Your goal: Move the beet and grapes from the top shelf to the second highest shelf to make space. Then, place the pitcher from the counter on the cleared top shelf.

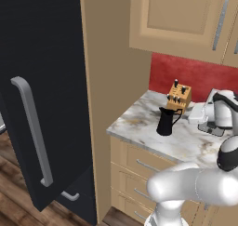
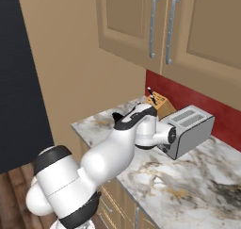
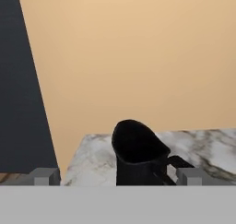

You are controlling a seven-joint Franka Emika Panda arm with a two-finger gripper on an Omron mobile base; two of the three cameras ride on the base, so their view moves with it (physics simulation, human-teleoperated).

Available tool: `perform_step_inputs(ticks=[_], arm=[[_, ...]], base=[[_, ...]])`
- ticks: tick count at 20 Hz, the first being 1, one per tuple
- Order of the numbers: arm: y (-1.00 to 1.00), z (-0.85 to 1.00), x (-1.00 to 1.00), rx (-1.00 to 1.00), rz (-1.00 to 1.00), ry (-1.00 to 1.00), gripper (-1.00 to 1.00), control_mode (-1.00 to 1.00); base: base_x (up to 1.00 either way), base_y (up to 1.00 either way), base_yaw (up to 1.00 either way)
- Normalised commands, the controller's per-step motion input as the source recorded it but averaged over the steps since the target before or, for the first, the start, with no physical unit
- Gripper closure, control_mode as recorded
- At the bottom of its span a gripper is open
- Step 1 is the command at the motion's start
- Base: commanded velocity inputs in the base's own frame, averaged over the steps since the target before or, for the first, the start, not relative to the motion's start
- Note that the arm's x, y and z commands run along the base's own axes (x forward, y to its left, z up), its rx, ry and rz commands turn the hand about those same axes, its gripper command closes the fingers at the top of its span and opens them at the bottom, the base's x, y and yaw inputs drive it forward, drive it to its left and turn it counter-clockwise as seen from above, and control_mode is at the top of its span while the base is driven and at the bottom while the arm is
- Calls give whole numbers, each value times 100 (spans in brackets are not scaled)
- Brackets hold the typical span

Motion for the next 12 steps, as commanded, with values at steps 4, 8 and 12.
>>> perform_step_inputs(ticks=[4,8,12], arm=[[-6,-10,9,0,0,0,-100,-100],[-7,-4,13,0,0,0,-100,-100],[-11,0,18,0,0,0,-100,-100]], base=[[0,0,0],[0,0,0],[0,0,0]])
